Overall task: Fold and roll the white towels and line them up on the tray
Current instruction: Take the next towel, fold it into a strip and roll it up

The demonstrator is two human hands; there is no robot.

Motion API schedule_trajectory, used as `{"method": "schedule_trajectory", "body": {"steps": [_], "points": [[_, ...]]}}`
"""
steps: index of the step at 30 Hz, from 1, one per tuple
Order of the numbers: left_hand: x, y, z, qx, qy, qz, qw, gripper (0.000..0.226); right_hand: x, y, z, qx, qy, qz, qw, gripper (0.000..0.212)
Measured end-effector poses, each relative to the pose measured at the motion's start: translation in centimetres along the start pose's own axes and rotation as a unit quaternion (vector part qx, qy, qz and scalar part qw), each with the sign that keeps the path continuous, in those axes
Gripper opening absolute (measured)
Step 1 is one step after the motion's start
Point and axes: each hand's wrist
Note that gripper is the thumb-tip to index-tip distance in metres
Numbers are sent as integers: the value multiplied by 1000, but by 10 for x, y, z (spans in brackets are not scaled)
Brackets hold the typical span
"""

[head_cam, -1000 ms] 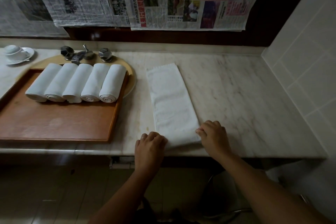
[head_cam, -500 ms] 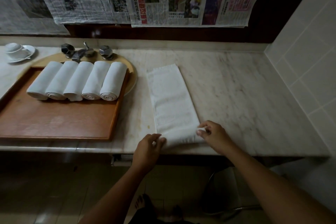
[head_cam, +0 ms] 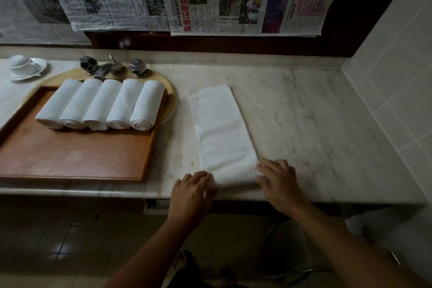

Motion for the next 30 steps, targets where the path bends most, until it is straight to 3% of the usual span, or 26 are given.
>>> {"method": "schedule_trajectory", "body": {"steps": [3, 8, 13, 16, 18, 20, 24, 27, 30], "points": [[4, 2, 9, -34, 30, 59, 997, 37, 3, -1, 14, -31, -15, -39, 999, 44], [9, 9, 2, -87, 177, 234, 952, 36, -5, 13, -1, -79, -164, -203, 962, 31], [8, 15, -17, -105, 208, 230, 945, 35, -8, 25, -36, -148, -214, -252, 932, 22], [8, 16, -24, -110, 215, 201, 950, 28, -8, 22, -51, -154, -263, -219, 927, 14], [6, 14, -26, -67, 218, 163, 960, 25, -8, 22, -58, -143, -268, -161, 939, 21], [7, 8, -26, -13, 177, 120, 977, 18, -11, 21, -58, -108, -232, -91, 962, 22], [8, 2, -19, 21, 60, 12, 998, 14, -17, 9, -36, 6, -64, 1, 998, 16], [3, 4, -6, -6, 4, -40, 999, 29, -6, 1, -14, 9, -37, -52, 998, 34], [7, 3, 6, -44, 2, -47, 998, 38, 3, 2, 1, -52, -89, -177, 979, 42]]}}
Point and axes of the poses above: each hand's wrist, its own z-axis away from the middle knuckle, its own y-axis out of the back of the hand, x = y × z, and after that the axes turned 3 degrees about -z, right-handed
